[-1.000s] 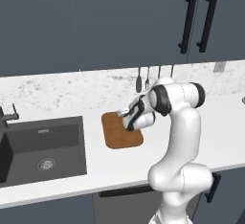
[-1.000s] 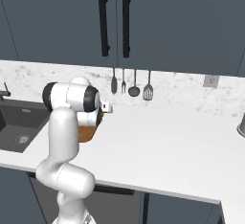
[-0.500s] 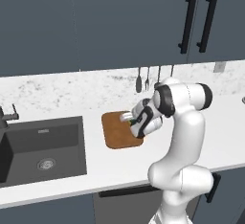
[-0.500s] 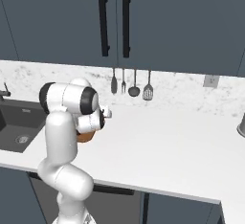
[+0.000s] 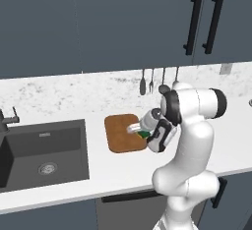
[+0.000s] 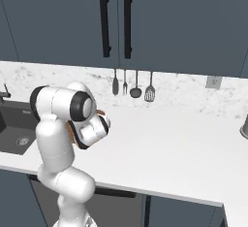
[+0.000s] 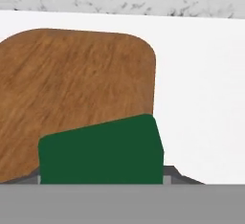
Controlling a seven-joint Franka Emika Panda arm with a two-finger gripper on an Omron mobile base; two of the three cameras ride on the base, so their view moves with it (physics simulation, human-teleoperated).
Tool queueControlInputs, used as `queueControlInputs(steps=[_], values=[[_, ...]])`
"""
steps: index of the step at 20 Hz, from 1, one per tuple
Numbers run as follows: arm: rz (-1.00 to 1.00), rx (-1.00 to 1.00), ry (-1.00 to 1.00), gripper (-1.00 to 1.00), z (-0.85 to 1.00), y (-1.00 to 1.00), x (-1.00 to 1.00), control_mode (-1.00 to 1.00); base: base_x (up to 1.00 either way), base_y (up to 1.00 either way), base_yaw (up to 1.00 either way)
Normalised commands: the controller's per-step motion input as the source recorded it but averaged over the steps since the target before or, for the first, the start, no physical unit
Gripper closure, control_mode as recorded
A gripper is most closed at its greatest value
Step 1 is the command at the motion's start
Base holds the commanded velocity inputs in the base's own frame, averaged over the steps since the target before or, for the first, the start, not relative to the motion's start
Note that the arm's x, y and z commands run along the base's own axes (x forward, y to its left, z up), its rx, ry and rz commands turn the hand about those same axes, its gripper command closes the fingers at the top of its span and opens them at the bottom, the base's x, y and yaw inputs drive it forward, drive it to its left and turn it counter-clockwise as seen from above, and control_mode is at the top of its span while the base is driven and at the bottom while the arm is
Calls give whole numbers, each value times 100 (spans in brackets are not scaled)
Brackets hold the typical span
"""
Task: Pick up the sponge from the counter and clean the cutting board by briefly scrubbing or pressing down on the cutting board. Once finished, release the sponge.
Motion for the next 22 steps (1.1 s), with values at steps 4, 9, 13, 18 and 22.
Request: queueControlInputs(steps=[4, 9, 13, 18, 22], values=[[0, 0, 9, 100, -39, 0, -82, -100, 0, 0, 0], [0, 0, 12, 100, -39, 0, -84, -100, 0, 0, 0], [0, 0, 15, 100, -36, 0, -78, -100, 0, 0, 0], [0, 0, 10, 100, -21, 17, -56, -100, 0, 0, 0], [0, 0, 0, 100, 48, 36, -12, -100, 0, 0, 0]])
